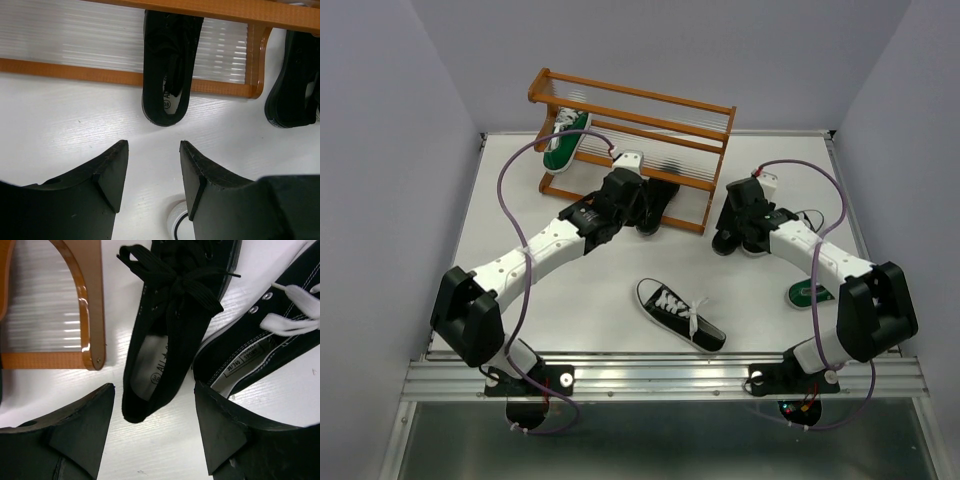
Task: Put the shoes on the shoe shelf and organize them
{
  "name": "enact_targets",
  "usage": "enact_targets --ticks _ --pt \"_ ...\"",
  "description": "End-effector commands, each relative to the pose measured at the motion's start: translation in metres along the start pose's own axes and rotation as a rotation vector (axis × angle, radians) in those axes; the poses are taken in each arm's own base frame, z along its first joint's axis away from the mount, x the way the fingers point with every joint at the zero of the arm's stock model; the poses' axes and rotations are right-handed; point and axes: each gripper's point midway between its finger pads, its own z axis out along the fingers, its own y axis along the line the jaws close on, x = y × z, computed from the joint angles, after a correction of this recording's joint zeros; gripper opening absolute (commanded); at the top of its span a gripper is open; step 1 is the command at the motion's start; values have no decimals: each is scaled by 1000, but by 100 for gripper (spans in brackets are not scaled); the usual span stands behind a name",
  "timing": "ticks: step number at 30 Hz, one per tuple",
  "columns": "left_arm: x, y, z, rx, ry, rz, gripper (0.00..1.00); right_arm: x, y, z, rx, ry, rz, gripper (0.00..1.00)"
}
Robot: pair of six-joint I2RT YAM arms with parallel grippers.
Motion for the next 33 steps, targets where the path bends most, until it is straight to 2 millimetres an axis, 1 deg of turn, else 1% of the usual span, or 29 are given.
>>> enact_targets --ticks 1,5,8,9,11,14,15,16,18,23,24,27,28,33 --pt "-8 8 -14 -26 -37 -14 56 -39 18 -7 -49 -104 45 70" --pt "-9 11 -15 -41 -40 -7 56 -39 17 -14 -67 -108 57 71" --pt "-9 11 -14 -43 -41 -4 56 -38 15 -12 -54 -110 55 73" --pt "-9 12 -14 -46 -40 -4 56 -40 13 -11 -38 -121 59 75" --pt "-9 12 -14 -50 -43 -4 56 -39 14 -3 -18 -116 48 75" --pt "-9 14 -15 -58 -45 1 56 -45 16 6 4 -134 35 77" --pt "-9 15 -15 -60 -44 1 56 -40 14 14 26 -121 21 77" --pt "-8 16 -16 -65 -43 2 56 -41 16 17 30 -121 16 77" --pt "-7 18 -16 -70 -43 5 56 -34 15 27 54 -103 1 77" --pt "-3 21 -18 -79 -37 7 56 -24 15 38 61 -84 1 75" --pt "-3 22 -18 -82 -38 9 56 -19 14 40 65 -74 -3 74" --pt "0 24 -18 -89 -34 9 56 -11 12 44 67 -61 -5 63" --pt "0 24 -18 -90 -33 8 56 -9 10 45 70 -59 -8 63" --pt "0 24 -18 -92 -34 7 56 -2 7 46 64 -56 -17 43"
